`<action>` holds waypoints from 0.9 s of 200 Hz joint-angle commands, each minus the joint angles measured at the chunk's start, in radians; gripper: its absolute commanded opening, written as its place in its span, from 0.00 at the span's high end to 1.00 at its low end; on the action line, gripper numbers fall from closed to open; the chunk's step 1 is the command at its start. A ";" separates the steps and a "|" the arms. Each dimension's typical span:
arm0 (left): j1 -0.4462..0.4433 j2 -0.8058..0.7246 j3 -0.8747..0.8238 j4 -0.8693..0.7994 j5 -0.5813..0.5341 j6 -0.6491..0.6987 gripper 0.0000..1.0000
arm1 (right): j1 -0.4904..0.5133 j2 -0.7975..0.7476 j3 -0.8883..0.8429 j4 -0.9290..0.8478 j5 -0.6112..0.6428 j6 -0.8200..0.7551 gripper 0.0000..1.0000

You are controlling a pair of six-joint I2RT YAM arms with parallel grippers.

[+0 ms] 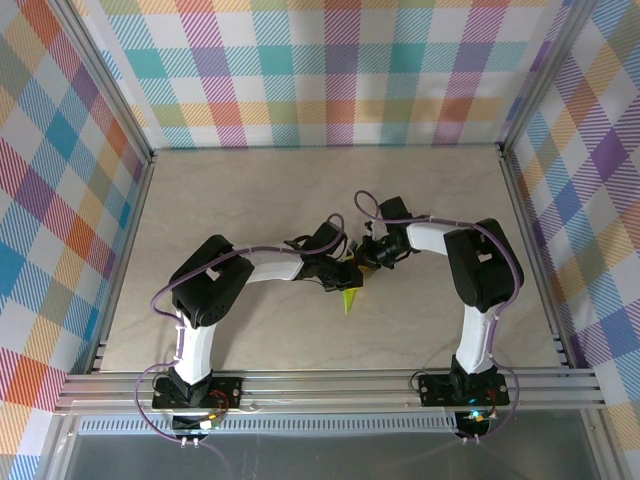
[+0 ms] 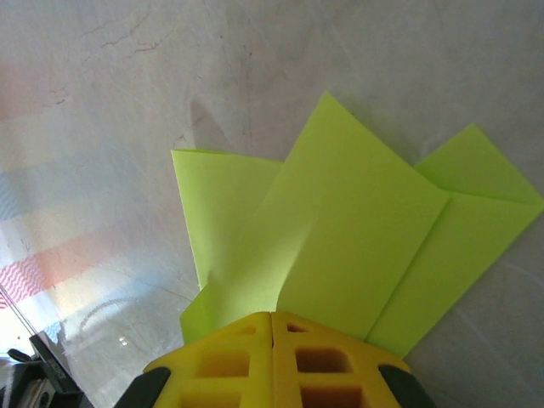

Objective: Fold a paper plane with a square sheet of paper (fold left side to right side)

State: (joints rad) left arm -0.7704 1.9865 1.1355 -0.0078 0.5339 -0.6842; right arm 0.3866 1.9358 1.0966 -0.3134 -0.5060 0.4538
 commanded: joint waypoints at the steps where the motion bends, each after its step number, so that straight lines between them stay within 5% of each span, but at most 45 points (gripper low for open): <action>1: 0.003 0.008 -0.037 -0.023 0.009 0.018 1.00 | 0.000 0.071 -0.010 -0.069 0.122 -0.032 1.00; 180: -0.022 -0.162 -0.162 0.026 -0.009 0.016 1.00 | 0.001 0.106 0.016 -0.098 0.121 -0.048 1.00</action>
State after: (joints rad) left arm -0.7803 1.8702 0.9451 0.0967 0.5148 -0.6868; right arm 0.3874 1.9652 1.1469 -0.3752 -0.5140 0.4278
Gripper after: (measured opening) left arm 0.049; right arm 0.059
